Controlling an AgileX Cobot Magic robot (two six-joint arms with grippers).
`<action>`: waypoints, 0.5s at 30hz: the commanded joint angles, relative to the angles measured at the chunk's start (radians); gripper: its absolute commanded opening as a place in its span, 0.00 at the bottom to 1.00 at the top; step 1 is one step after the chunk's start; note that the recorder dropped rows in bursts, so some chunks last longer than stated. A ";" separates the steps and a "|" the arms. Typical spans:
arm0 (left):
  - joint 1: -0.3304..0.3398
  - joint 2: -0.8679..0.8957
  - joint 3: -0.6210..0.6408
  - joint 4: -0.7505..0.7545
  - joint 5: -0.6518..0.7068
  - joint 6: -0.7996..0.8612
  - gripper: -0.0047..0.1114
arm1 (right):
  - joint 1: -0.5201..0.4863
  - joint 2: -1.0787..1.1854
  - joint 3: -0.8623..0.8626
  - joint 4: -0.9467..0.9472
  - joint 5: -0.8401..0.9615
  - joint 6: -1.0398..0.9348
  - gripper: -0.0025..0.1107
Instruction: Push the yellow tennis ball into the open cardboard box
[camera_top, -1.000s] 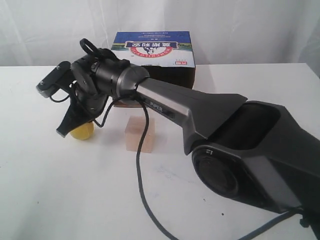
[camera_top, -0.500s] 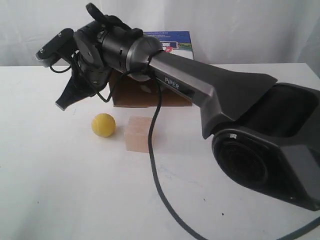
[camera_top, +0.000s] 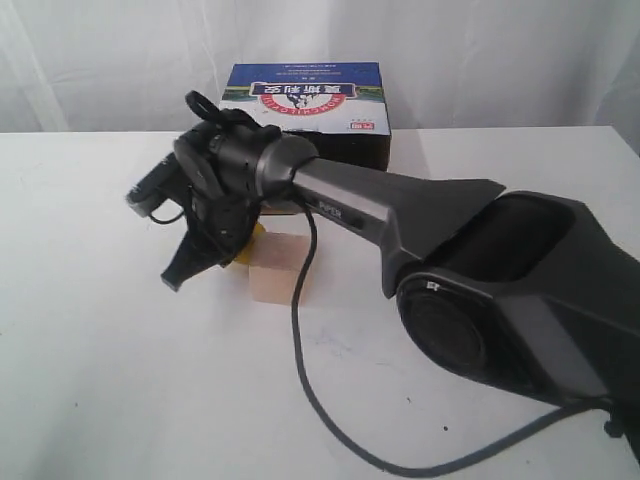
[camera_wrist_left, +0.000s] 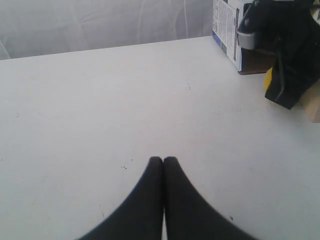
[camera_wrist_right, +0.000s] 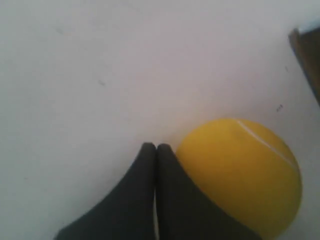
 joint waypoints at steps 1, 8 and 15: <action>-0.009 -0.005 0.003 -0.006 0.000 0.000 0.04 | -0.088 -0.024 -0.016 -0.113 -0.104 0.010 0.02; -0.009 -0.005 0.003 -0.006 0.000 0.000 0.04 | -0.142 -0.139 -0.104 -0.116 -0.121 -0.020 0.02; -0.009 -0.005 0.003 -0.006 0.000 0.000 0.04 | -0.116 -0.143 -0.099 -0.116 -0.025 -0.011 0.02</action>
